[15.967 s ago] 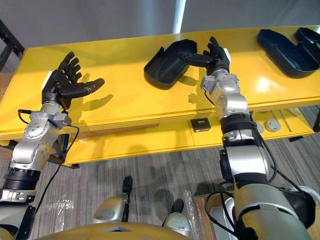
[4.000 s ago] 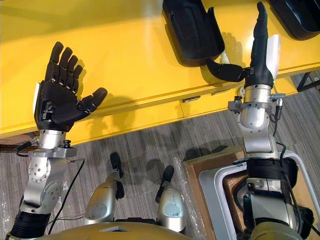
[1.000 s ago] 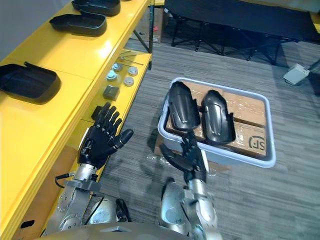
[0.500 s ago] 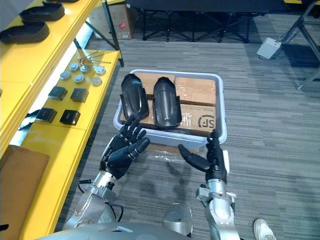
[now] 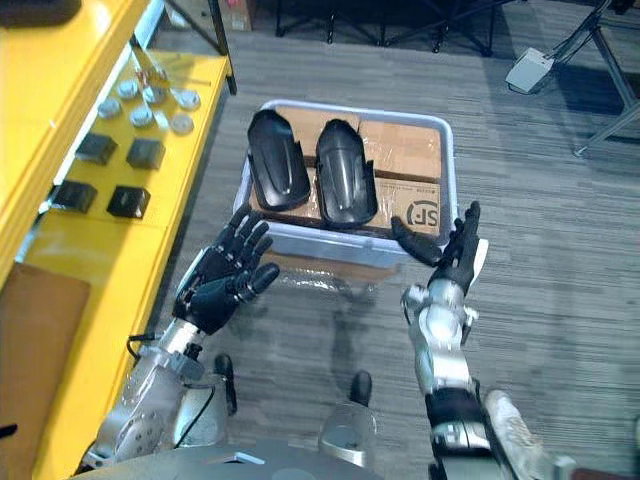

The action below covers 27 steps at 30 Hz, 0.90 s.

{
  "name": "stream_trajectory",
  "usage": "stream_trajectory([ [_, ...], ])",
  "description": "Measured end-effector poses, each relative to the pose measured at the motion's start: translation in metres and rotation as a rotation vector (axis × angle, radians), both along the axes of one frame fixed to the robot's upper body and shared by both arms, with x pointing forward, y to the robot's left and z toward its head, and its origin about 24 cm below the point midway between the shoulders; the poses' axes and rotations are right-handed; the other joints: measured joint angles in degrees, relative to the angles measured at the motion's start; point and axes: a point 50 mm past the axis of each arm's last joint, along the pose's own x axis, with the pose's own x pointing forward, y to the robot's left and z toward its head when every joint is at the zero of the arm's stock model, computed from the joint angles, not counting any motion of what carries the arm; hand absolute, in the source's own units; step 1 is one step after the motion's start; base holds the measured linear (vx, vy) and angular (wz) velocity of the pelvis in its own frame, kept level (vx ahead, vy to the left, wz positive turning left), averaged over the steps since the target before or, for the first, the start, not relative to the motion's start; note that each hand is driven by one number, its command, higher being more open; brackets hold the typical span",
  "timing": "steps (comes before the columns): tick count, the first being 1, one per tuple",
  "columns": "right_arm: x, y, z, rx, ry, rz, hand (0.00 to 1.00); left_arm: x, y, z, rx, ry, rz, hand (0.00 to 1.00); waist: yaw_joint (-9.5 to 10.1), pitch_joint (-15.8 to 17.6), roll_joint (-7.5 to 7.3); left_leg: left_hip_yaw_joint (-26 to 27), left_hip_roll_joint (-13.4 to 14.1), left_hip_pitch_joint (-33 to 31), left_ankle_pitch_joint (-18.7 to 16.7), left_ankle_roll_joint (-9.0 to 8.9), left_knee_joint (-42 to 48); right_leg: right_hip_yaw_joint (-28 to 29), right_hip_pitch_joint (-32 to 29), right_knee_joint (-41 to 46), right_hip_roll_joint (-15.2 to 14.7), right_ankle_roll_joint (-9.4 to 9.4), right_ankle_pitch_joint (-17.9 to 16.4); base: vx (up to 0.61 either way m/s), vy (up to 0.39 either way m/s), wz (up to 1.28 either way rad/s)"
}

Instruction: Walk over and take three plastic housings, then place them on the shelf

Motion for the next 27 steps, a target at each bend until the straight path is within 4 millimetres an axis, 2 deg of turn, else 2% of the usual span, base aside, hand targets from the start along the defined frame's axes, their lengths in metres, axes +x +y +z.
stream_trajectory([
  [2,0.027,-0.016,0.034,0.007,-0.058,-0.024,1.0,0.001,-0.001,0.0,0.016,0.0,-0.002,1.0,1.33,2.37,0.49,-2.11,0.05,-0.82,1.04,-0.62,-0.43,0.19,-1.16,-0.02,1.01,-0.32,0.46,-0.09,-0.032,-0.06],
  [3,0.029,-0.019,0.038,0.011,-0.066,-0.029,1.0,0.001,-0.001,0.0,0.016,0.004,-0.003,1.0,1.4,2.47,0.64,-2.23,0.05,-0.99,1.22,-0.54,-0.59,0.1,-1.35,-0.02,1.07,-0.33,0.47,-0.06,-0.049,0.02],
  [5,0.043,-0.035,0.067,0.014,-0.122,-0.031,1.0,-0.001,-0.004,-0.003,0.016,0.021,-0.017,1.0,1.97,3.1,1.6,-3.0,0.07,-2.2,2.95,-0.19,-2.01,-0.16,-2.8,-0.24,1.52,-0.81,1.09,-0.02,-0.043,0.05],
  [9,0.055,-0.047,0.084,-0.02,-0.092,-0.021,1.0,0.003,-0.006,-0.001,0.006,0.014,-0.022,1.0,2.64,4.69,2.38,-3.1,0.05,-2.22,3.67,0.07,-2.71,-0.3,-2.78,-1.16,1.72,-1.31,2.83,0.0,0.0,0.0],
  [13,0.067,-0.052,0.083,-0.036,0.028,-0.005,1.0,0.012,-0.01,-0.01,0.015,0.036,-0.017,1.0,3.6,5.51,3.22,-3.61,-0.08,-2.5,4.45,0.34,-3.82,-1.57,-3.18,-1.18,1.78,-1.92,4.24,-0.04,0.021,0.06],
  [17,0.076,-0.063,0.111,-0.079,0.059,-0.002,1.0,0.016,-0.012,-0.02,0.005,0.089,0.004,1.0,4.67,7.54,5.37,-4.25,-0.3,-3.55,5.29,0.34,-4.37,-2.85,-3.9,-1.18,1.74,-1.92,4.57,-0.06,0.001,0.09],
  [20,0.081,-0.073,0.142,-0.103,0.047,-0.014,1.0,0.02,-0.012,-0.028,0.014,0.126,0.043,1.0,5.22,8.89,7.15,-4.94,-0.62,-4.6,7.21,0.39,-6.05,-3.55,-5.15,-1.17,1.63,-1.91,4.57,-0.05,-0.022,0.12],
  [23,0.077,-0.086,0.163,-0.224,0.084,-0.025,1.0,0.021,-0.014,-0.035,-0.007,0.167,0.097,1.0,6.1,9.62,9.04,-5.39,-0.97,-5.64,8.14,0.49,-6.8,-4.47,-6.17,-0.99,1.36,-1.91,4.57,-0.05,-0.021,0.09],
  [27,0.075,-0.094,0.18,-0.3,0.13,-0.061,1.0,0.029,-0.008,-0.036,-0.028,0.179,0.159,1.0,6.92,10.04,9.99,-6.28,-1.22,-8.41,9.13,0.55,-6.84,-5.31,-8.42,-0.79,1.29,-1.9,4.56,-0.06,-0.021,0.07],
])
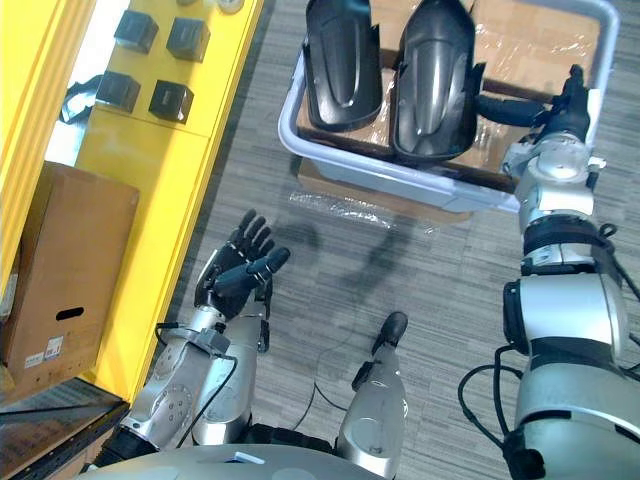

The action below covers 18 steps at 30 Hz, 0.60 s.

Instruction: Walk over and take three plastic housings, then place them on the shelf

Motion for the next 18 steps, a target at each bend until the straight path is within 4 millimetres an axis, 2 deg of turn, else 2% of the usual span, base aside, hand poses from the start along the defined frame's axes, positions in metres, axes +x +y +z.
stream_trajectory([
  [3,-0.003,-0.006,-0.005,-0.04,0.088,-0.042,1.0,-0.001,0.001,-0.003,-0.016,0.02,0.014,1.0,0.88,0.09,0.31,-0.39,-0.15,-0.34,0.19,0.1,0.01,-0.37,-0.36,0.59,-0.16,0.01,-0.07,-0.03,-0.018,0.09],
  [4,-0.006,-0.011,-0.001,-0.039,0.094,-0.061,0.0,-0.001,-0.001,-0.003,-0.023,0.019,0.011,1.0,0.96,0.34,0.88,-0.97,-0.4,-0.53,0.37,0.11,0.0,-0.9,-0.36,1.24,-0.33,-0.07,-0.17,-0.03,0.0,0.22],
  [6,-0.008,-0.015,0.004,-0.066,0.124,-0.082,0.0,-0.001,-0.001,-0.002,-0.028,0.014,0.016,1.0,1.03,0.32,1.05,-1.45,-0.8,-1.17,0.68,0.23,-0.12,-1.59,-0.79,1.75,-0.7,-0.03,-0.61,-0.04,0.002,0.18],
  [9,-0.016,-0.026,0.007,-0.207,0.235,-0.137,0.0,-0.001,-0.003,-0.002,-0.032,0.006,0.017,1.0,1.63,0.49,1.46,-2.05,-0.96,-1.14,1.73,0.16,-1.26,-2.33,-0.87,1.95,-0.75,-0.1,-0.83,-0.03,-0.026,0.11],
  [12,-0.025,-0.038,0.015,-0.226,0.266,-0.14,0.0,-0.002,-0.002,-0.003,-0.035,0.012,0.02,1.0,1.58,0.52,1.67,-2.75,-1.04,-0.57,3.07,0.07,-3.15,-3.07,-0.89,2.72,-0.78,-0.12,-1.47,-0.02,-0.032,0.12],
  [14,-0.026,-0.04,0.012,-0.265,0.327,-0.143,0.0,-0.003,-0.002,-0.003,-0.036,0.013,0.02,1.0,1.43,0.52,1.67,-2.81,-1.01,0.99,3.88,-0.11,-4.88,-3.12,-0.77,4.26,-1.0,-0.12,-2.6,0.0,-0.039,0.06],
  [18,-0.024,-0.038,-0.003,-0.216,0.418,-0.118,0.0,-0.008,-0.001,-0.004,-0.043,0.014,0.021,1.0,1.29,0.5,1.68,-2.78,-0.98,3.0,4.95,-0.19,-7.35,-3.19,-0.49,5.93,-1.31,-0.07,-3.9,0.0,-0.042,0.04],
])
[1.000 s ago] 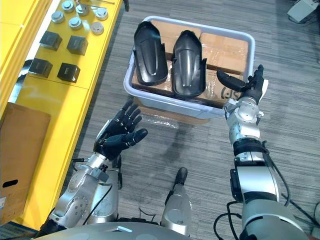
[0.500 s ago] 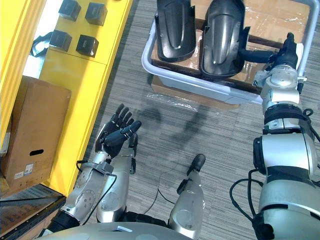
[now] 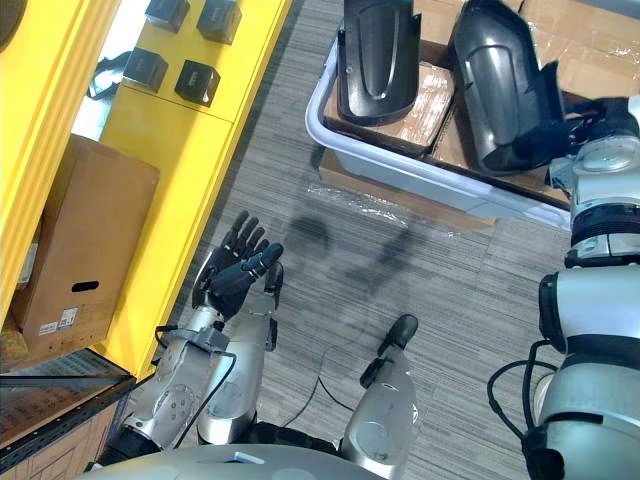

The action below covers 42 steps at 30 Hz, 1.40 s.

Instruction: Walk over and take three plastic housings, then place them on the shelf

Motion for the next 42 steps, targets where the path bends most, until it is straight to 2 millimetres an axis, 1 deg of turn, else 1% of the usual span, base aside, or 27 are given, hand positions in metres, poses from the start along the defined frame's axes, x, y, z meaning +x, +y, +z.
stream_trajectory([
  [3,-0.001,-0.001,-0.002,0.005,-0.002,-0.025,0.0,-0.005,0.002,-0.003,-0.003,0.016,0.015,1.0,-0.45,0.0,-0.01,-0.01,0.0,1.13,1.2,-0.05,-1.9,-0.17,0.34,0.01,-0.02,-0.01,-0.02,0.0,-0.01,0.01],
  [6,0.002,0.004,-0.007,0.025,0.008,-0.03,0.0,-0.008,0.009,0.001,-0.012,0.011,0.057,1.0,-0.66,0.0,-0.02,0.14,0.08,3.2,1.79,-0.09,-3.26,-0.18,1.69,0.14,-0.01,-0.02,-0.36,-0.01,-0.031,0.02],
  [9,0.0,0.003,-0.02,0.071,0.011,-0.08,0.0,-0.007,0.02,0.011,-0.02,-0.029,0.107,1.0,-0.6,0.04,-0.12,-0.06,0.1,5.65,2.83,-0.11,-5.94,-0.77,3.06,1.13,-0.15,0.16,-1.33,-0.02,-0.03,0.11],
  [11,0.0,0.005,-0.03,0.09,0.001,-0.108,0.0,-0.009,0.032,0.02,-0.012,-0.073,0.139,1.0,-0.58,0.12,-0.44,-0.04,0.16,7.46,3.89,-0.04,-7.94,-0.86,3.58,2.15,-0.3,0.13,-1.98,-0.02,-0.027,0.05],
  [13,0.0,0.006,-0.037,0.093,-0.012,-0.119,0.0,-0.008,0.038,0.027,-0.003,-0.105,0.15,1.0,-0.57,0.1,-0.83,0.03,0.19,8.28,4.19,-0.06,-8.61,-0.85,4.09,2.16,-0.3,0.2,-2.03,0.0,0.0,0.0],
  [14,0.001,0.009,-0.046,0.102,-0.03,-0.128,0.0,-0.007,0.044,0.036,0.007,-0.146,0.159,1.0,-0.65,0.15,-1.83,0.26,0.24,9.28,4.38,-0.06,-9.21,-0.76,4.77,2.15,-0.3,0.3,-2.13,-0.01,-0.031,-0.01],
  [15,0.001,0.01,-0.05,0.105,-0.038,-0.134,0.0,-0.007,0.046,0.04,0.012,-0.164,0.16,1.0,-0.73,0.17,-2.31,0.34,0.26,9.84,4.54,-0.1,-9.58,-0.76,5.13,2.15,-0.3,0.29,-2.2,0.0,0.0,0.0],
  [16,0.001,0.012,-0.055,0.114,-0.053,-0.144,0.0,-0.006,0.049,0.045,0.019,-0.194,0.157,1.0,-0.84,0.12,-3.17,0.49,0.27,10.57,4.61,-0.1,-9.74,-0.7,5.66,2.13,-0.3,0.33,-2.29,0.0,0.0,0.0],
  [17,0.002,0.016,-0.061,0.112,-0.08,-0.159,0.0,-0.006,0.052,0.054,0.03,-0.244,0.14,1.0,-0.97,0.1,-4.44,0.8,0.29,11.81,4.56,-0.1,-9.76,-0.6,6.89,1.89,-0.3,0.37,-2.36,0.02,-0.022,-0.04],
  [19,0.007,0.026,-0.056,0.082,-0.142,-0.149,0.0,-0.005,0.054,0.066,0.046,-0.308,0.11,1.0,-1.77,-0.14,-5.69,1.3,0.34,13.12,4.31,-0.15,-9.79,-0.46,8.19,1.6,-0.29,0.41,-2.41,0.0,-0.02,-0.04],
  [20,0.009,0.03,-0.052,0.066,-0.168,-0.141,0.0,-0.004,0.053,0.069,0.049,-0.322,0.098,1.0,-2.08,-0.26,-5.9,1.47,0.35,13.64,4.2,-0.12,-9.8,-0.46,8.7,1.36,-0.27,0.42,-2.4,-0.01,-0.019,-0.08],
  [22,0.015,0.045,-0.041,-0.016,-0.249,-0.095,0.0,-0.001,0.047,0.076,0.049,-0.354,0.049,1.0,-2.46,-1.16,-6.76,2.44,0.5,15.29,3.63,0.05,-9.86,-0.01,10.38,-0.21,0.03,0.84,-2.14,-0.02,-0.026,-0.15],
  [24,0.017,0.059,-0.045,-0.088,-0.282,-0.045,0.0,0.004,0.039,0.078,0.05,-0.341,-0.025,1.0,-2.81,-3.77,-8.08,2.94,0.68,15.46,3.03,0.32,-9.93,0.01,11.05,-1.77,0.42,1.22,-1.73,0.01,-0.032,-0.12],
  [25,0.02,0.072,-0.049,-0.089,-0.308,-0.01,0.0,0.007,0.032,0.077,0.054,-0.316,-0.082,1.0,-3.24,-5.42,-9.36,3.37,0.94,15.65,3.08,-0.1,-9.92,0.2,11.48,-2.94,0.84,1.11,-1.18,0.06,-0.033,-0.16],
  [26,0.023,0.084,-0.051,-0.105,-0.332,0.032,0.0,0.011,0.023,0.076,0.054,-0.29,-0.162,1.0,-3.64,-6.22,-10.46,3.93,1.25,16.54,2.88,-0.38,-9.92,0.45,12.62,-4.24,1.26,1.12,-0.51,0.07,-0.032,-0.18],
  [27,0.024,0.09,-0.052,-0.114,-0.344,0.051,0.0,0.013,0.017,0.075,0.053,-0.276,-0.205,1.0,-3.78,-6.62,-10.93,4.26,1.35,16.97,2.78,-0.49,-9.92,0.6,13.07,-4.67,1.38,1.1,-0.34,0.06,-0.031,-0.19],
  [29,0.025,0.108,-0.052,-0.161,-0.396,0.117,0.0,0.018,-0.013,0.068,0.05,-0.203,-0.391,1.0,-4.52,-9.33,-12.43,5.18,1.52,17.17,2.63,-0.69,-9.93,0.95,13.75,-6.82,1.84,1.02,0.63,0.05,-0.026,-0.14],
  [30,0.026,0.114,-0.051,-0.166,-0.411,0.134,0.0,0.02,-0.019,0.067,0.059,-0.186,-0.425,1.0,-4.94,-9.63,-12.69,5.44,1.54,17.43,2.63,-0.69,-9.93,0.97,14.15,-7.39,1.93,1.08,0.91,0.05,-0.022,-0.12],
  [31,0.028,0.125,-0.048,-0.184,-0.439,0.171,0.0,0.023,-0.032,0.062,0.078,-0.15,-0.494,1.0,-5.75,-9.95,-13.02,6.16,1.58,18.16,2.63,-0.69,-9.94,1.15,14.99,-8.26,2.04,1.09,1.32,0.02,-0.018,-0.14],
  [32,0.026,0.134,-0.048,-0.218,-0.46,0.206,0.0,0.026,-0.045,0.056,0.091,-0.091,-0.544,1.0,-6.31,-11.19,-13.12,6.72,1.7,18.19,2.58,-0.75,-9.98,1.46,14.96,-8.82,2.2,1.01,1.61,0.01,-0.015,-0.15],
  [34,0.024,0.146,-0.049,-0.268,-0.481,0.255,0.0,0.03,-0.057,0.048,0.094,-0.018,-0.566,1.0,-7.21,-12.42,-13.1,7.08,2.01,18.3,2.49,-0.87,-10.13,1.82,14.94,-9.32,2.54,0.89,1.89,0.0,-0.015,-0.15],
  [35,0.023,0.152,-0.049,-0.286,-0.494,0.28,0.0,0.034,-0.061,0.043,0.074,0.031,-0.568,1.0,-7.52,-12.67,-13.17,7.52,2.41,18.76,2.43,-0.94,-10.15,2.3,15.01,-9.41,2.87,0.81,1.95,-0.02,-0.033,-0.25],
  [36,0.022,0.161,-0.05,-0.304,-0.507,0.312,0.0,0.038,-0.063,0.036,0.051,0.101,-0.554,1.0,-8.33,-13.41,-13.31,7.99,2.91,18.99,2.36,-1.03,-10.16,2.52,14.99,-9.72,3.3,0.6,2.12,-0.03,-0.044,-0.21],
  [37,0.021,0.163,-0.051,-0.311,-0.507,0.321,0.0,0.039,-0.064,0.033,0.049,0.123,-0.553,1.0,-8.62,-13.74,-13.3,8.05,3.02,18.99,2.35,-1.04,-10.16,2.53,15.01,-9.89,3.44,0.53,2.19,-0.03,-0.047,-0.21],
  [38,0.016,0.167,-0.055,-0.355,-0.51,0.347,0.0,0.042,-0.068,0.025,0.034,0.2,-0.546,1.0,-9.08,-14.77,-13.41,8.42,3.45,19.13,2.26,-1.15,-10.16,2.83,14.95,-10.17,3.91,0.45,2.26,-0.02,-0.037,-0.11],
  [40,0.011,0.173,-0.06,-0.391,-0.513,0.381,0.0,0.042,-0.071,0.019,0.0,0.257,-0.536,1.0,-9.96,-15.73,-13.59,8.5,3.54,19.22,2.26,-1.15,-10.15,2.91,14.95,-10.17,4.02,0.34,2.35,-0.01,-0.019,-0.1],
  [42,0.011,0.186,-0.064,-0.405,-0.519,0.419,0.0,0.044,-0.073,0.018,-0.047,0.304,-0.511,1.0,-10.17,-16.1,-13.91,9.51,3.58,20.07,2.12,-1.28,-10.13,3.91,14.99,-10.26,4.02,0.25,2.73,-0.02,-0.001,-0.21],
])
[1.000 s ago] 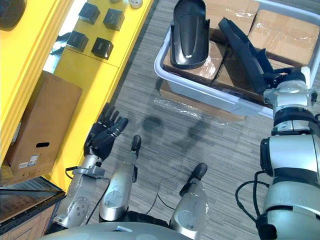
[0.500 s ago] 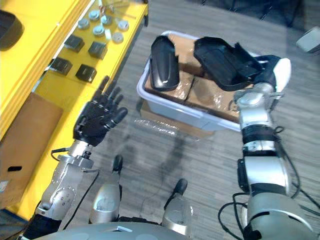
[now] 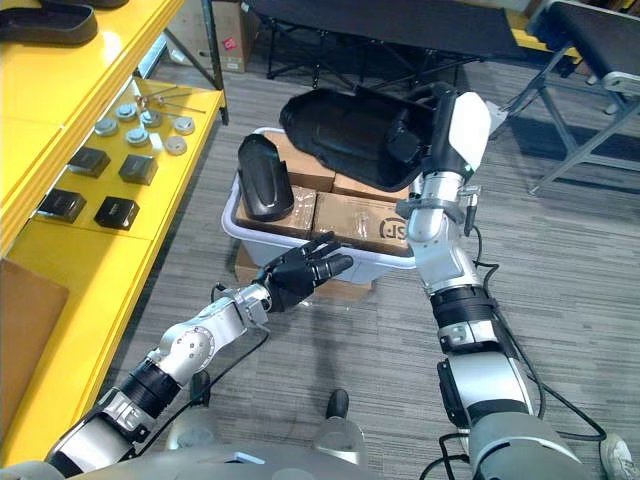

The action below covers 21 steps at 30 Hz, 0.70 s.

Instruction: Walk over and take three plastic housings, then place them on the shelf

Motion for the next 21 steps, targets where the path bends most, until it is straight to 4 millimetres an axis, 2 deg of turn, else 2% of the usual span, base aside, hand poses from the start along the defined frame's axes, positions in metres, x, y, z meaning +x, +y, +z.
stream_trajectory([
  [6,-0.01,0.034,-0.027,-0.015,0.027,0.132,0.0,0.009,-0.003,0.006,-0.106,0.034,0.062,1.0,-0.02,-1.88,-1.25,0.97,-0.06,1.07,-0.38,-0.16,0.01,0.83,0.81,-1.11,-0.02,0.04,0.77,-0.01,-0.003,-0.07],
  [11,-0.017,0.06,-0.045,-0.016,0.045,0.229,0.0,0.013,-0.013,0.02,-0.306,0.117,0.091,1.0,0.02,-2.36,-1.78,0.98,-0.13,1.39,-0.57,-0.2,0.11,0.84,1.12,-1.1,-0.09,0.08,0.81,0.0,0.0,0.0],
  [16,-0.024,0.071,-0.053,0.006,0.023,0.293,0.0,0.014,-0.015,0.019,-0.467,0.262,0.14,1.0,-0.02,-2.74,-2.17,1.09,-0.13,2.0,-0.57,-0.21,0.14,0.87,1.68,-1.1,-0.1,0.1,0.82,0.0,0.0,0.0],
  [21,-0.035,0.084,-0.066,0.018,0.02,0.358,0.0,0.019,-0.015,0.01,-0.587,0.396,0.251,1.0,-0.15,-3.75,-3.36,1.11,-0.13,2.01,-0.6,-0.25,0.14,0.91,1.66,-1.11,-0.1,0.09,0.81,0.0,0.0,0.0],
])
